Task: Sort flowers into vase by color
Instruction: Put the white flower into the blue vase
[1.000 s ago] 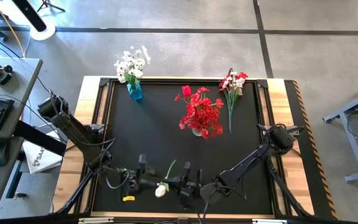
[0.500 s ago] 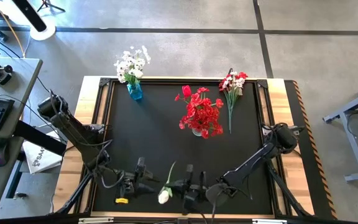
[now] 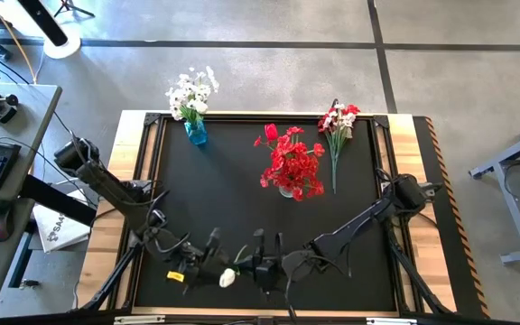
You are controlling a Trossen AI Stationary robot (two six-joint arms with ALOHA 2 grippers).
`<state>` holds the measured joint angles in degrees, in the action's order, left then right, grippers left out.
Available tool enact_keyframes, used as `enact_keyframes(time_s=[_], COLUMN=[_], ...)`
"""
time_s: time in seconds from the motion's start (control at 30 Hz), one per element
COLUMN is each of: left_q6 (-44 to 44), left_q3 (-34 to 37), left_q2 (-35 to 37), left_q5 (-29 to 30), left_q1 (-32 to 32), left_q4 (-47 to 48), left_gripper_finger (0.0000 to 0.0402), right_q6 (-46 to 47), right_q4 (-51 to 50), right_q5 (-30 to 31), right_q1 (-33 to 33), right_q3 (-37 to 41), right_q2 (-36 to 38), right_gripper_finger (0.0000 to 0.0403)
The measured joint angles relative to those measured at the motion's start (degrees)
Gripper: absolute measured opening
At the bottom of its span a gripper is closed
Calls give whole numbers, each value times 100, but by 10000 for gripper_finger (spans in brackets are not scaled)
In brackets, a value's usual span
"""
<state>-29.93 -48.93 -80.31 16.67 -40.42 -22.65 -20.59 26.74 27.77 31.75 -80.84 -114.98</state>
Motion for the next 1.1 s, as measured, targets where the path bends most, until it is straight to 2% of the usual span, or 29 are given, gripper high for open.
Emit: enact_keyframes(time_s=[0.17,0.53,0.63,0.73,0.8,0.9,1.0,1.1], left_q6=[421,480,433,255,149,42,227,880], left_q3=[0,0,0,0,0,-109,-509,-1015], left_q2=[0,-2,-4,-4,-4,-4,-4,-7], left_q5=[-140,-178,-80,96,409,1281,2537,4063], left_q1=[151,155,43,-95,-208,-410,-691,-865], left_q4=[0,145,197,202,218,613,1719,2933], left_gripper_finger=[160,63,33,7,6,9,6,3], right_q6=[5,-16,100,357,416,389,709,1098], right_q4=[0,-53,-85,-85,-87,-490,-1153,-1693], right_q5=[0,-20,5,192,302,1070,2359,3407], right_q1=[0,0,0,11,10,121,344,600], right_q3=[0,0,0,0,1,0,0,0], right_q2=[0,0,0,0,0,124,377,521], right_gripper_finger=[1,2,14,45,77,130,170,192])
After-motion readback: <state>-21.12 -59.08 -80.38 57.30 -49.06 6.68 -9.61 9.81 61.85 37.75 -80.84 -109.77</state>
